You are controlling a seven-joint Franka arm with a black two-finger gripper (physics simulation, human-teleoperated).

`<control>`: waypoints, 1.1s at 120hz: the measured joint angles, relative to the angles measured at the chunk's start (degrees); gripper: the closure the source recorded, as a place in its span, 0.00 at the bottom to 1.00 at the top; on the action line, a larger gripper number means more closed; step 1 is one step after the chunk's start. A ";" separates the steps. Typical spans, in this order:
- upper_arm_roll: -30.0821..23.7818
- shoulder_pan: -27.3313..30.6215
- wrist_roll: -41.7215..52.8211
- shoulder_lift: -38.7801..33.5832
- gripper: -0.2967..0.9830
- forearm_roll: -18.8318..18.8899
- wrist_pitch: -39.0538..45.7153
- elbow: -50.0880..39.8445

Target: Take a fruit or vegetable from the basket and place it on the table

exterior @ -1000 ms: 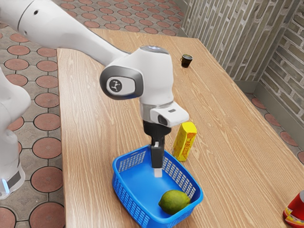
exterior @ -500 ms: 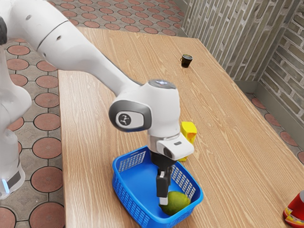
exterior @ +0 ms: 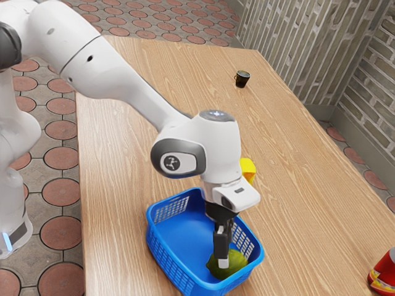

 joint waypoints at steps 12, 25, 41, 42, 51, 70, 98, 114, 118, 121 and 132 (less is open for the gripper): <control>0.06 0.01 0.30 0.10 0.24 0.02 0.15 -0.04; 0.06 -0.18 0.52 0.65 0.23 0.02 0.25 0.02; 0.06 -0.22 0.88 1.71 0.25 0.10 0.53 0.03; 0.06 -0.22 0.90 1.74 0.25 0.10 0.55 0.03; 0.05 -0.24 1.03 2.30 0.24 0.10 0.75 0.31; 0.06 -0.83 1.24 3.21 0.24 0.09 1.00 0.88; 0.12 -0.52 1.50 3.75 0.24 -0.67 1.12 0.86; 0.13 -0.56 1.56 4.28 0.23 -0.83 1.13 0.86; 0.13 -0.53 1.56 4.51 0.22 -0.87 1.13 0.87; 0.13 -0.51 1.55 4.69 0.22 -0.90 1.13 0.88; 0.13 -0.45 1.50 5.12 0.22 -1.00 1.11 0.90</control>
